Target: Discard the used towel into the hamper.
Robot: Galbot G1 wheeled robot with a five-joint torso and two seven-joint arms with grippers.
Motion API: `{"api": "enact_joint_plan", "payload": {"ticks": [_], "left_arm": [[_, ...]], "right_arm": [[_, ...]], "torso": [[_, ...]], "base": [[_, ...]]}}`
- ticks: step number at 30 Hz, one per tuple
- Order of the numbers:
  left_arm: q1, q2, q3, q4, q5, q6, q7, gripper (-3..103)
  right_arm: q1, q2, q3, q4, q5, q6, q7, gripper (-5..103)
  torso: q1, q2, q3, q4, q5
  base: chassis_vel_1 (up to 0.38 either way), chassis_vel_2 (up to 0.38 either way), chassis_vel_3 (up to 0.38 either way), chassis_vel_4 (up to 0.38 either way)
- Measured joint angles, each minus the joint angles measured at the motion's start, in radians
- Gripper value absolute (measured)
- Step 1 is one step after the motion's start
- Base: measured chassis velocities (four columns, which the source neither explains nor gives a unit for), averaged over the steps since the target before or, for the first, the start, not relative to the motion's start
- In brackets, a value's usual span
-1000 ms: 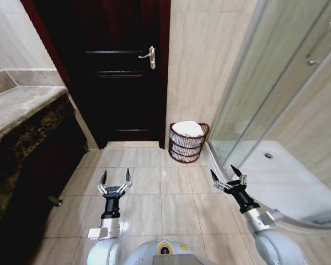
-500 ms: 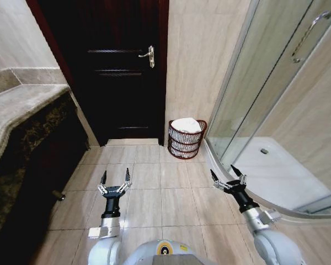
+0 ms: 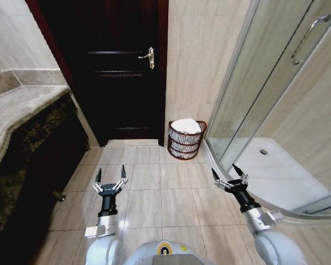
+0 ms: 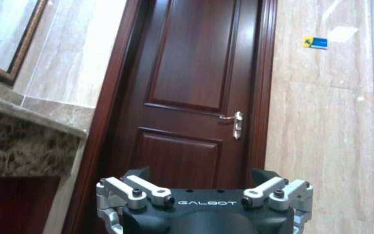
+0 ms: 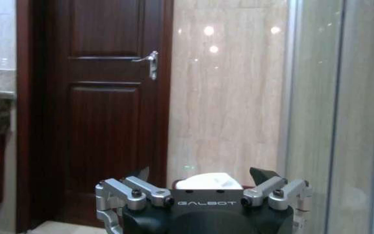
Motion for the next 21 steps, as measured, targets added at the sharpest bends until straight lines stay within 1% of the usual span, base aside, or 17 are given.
{"api": "enact_joint_plan", "payload": {"ticks": [2,3,4,6,8,9,10,11,12,13,14,15,17,18,19,21], "left_arm": [[0.01,0.007,-0.002,-0.01,-0.001,0.001,0.01,100],[0.018,0.014,-0.005,-0.021,-0.003,0.007,0.016,100],[0.018,0.014,-0.005,-0.021,-0.003,0.007,0.016,100],[0.032,0.026,-0.009,-0.042,-0.008,0.028,0.022,100],[0.047,0.041,-0.019,-0.076,-0.014,0.076,0.021,100],[0.047,0.041,-0.019,-0.076,-0.014,0.076,0.021,100],[0.049,0.043,-0.022,-0.084,-0.015,0.09,0.018,100],[0.052,0.05,-0.032,-0.107,-0.021,0.128,0.012,100],[0.052,0.056,-0.039,-0.123,-0.025,0.154,0.007,100],[0.051,0.061,-0.048,-0.14,-0.027,0.192,0.001,100],[0.051,0.061,-0.048,-0.14,-0.027,0.192,0.001,100],[0.048,0.068,-0.057,-0.156,-0.03,0.23,-0.002,100],[0.04,0.087,-0.069,-0.188,-0.039,0.276,-0.003,100],[0.034,0.096,-0.072,-0.204,-0.044,0.296,-0.003,100],[0.034,0.096,-0.072,-0.204,-0.044,0.296,-0.003,100],[0.025,0.105,-0.075,-0.234,-0.048,0.335,-0.003,100]], "right_arm": [[-0.005,0.007,0.006,0.017,0.007,-0.008,0.022,100],[-0.01,0.009,0.012,0.038,0.031,-0.026,0.036,100],[-0.01,0.009,0.012,0.038,0.031,-0.026,0.036,100],[-0.013,0.01,0.029,0.068,0.073,-0.064,0.043,100],[-0.015,0.008,0.069,0.112,0.15,-0.175,0.041,100],[-0.015,0.008,0.069,0.112,0.15,-0.175,0.041,100],[-0.014,0.008,0.081,0.121,0.166,-0.206,0.041,100],[-0.007,0.009,0.108,0.132,0.181,-0.251,0.039,100],[0.0,0.012,0.123,0.134,0.183,-0.268,0.038,100],[0.008,0.014,0.133,0.134,0.183,-0.276,0.038,100],[0.008,0.014,0.133,0.134,0.183,-0.276,0.038,100],[0.015,0.017,0.143,0.132,0.183,-0.28,0.039,100],[0.02,0.022,0.161,0.128,0.183,-0.279,0.042,100],[0.017,0.024,0.169,0.128,0.183,-0.276,0.042,100],[0.017,0.024,0.169,0.128,0.183,-0.276,0.042,100],[0.006,0.028,0.18,0.131,0.184,-0.266,0.042,100]], "torso": [[0.004,0.01,0.006,0.0,0.0001],[0.007,0.017,0.01,-0.0001,-0.0001],[0.007,0.017,0.01,-0.0001,-0.0001],[0.012,0.029,0.017,0.0,0.0],[0.018,0.042,0.023,0.0001,-0.0001],[0.018,0.042,0.023,0.0001,-0.0001],[0.02,0.044,0.025,0.0,-0.0002],[0.024,0.053,0.029,0.0,-0.0001],[0.026,0.058,0.032,-0.0001,-0.0002],[0.029,0.064,0.035,0.0,0.0],[0.029,0.064,0.035,0.0,0.0],[0.031,0.069,0.038,0.0001,0.0001],[0.036,0.079,0.044,0.0,0.0002],[0.038,0.085,0.046,0.0001,0.0001],[0.038,0.085,0.046,0.0001,0.0001],[0.043,0.093,0.05,-0.0002,-0.0001]], "base": [[0.0,0.0,0.0,0.0],[0.0,0.0,0.0,0.0],[0.0,0.0,0.0,0.0],[0.0,0.0,0.0,0.0],[0.0,0.0,0.0,0.0],[0.0,0.0,0.0,0.0],[0.0,0.0,0.0,0.0],[0.0,0.0,0.0,0.0],[0.0,0.0,0.0,0.0],[0.0,0.0,0.0,0.0],[0.0,0.0,0.0,0.0],[0.0,0.0,0.0,0.0],[0.0,0.0,0.0,0.0],[0.0,0.0,0.0,0.0],[0.0,0.0,0.0,0.0],[0.0,0.0,0.0,0.0]]}}
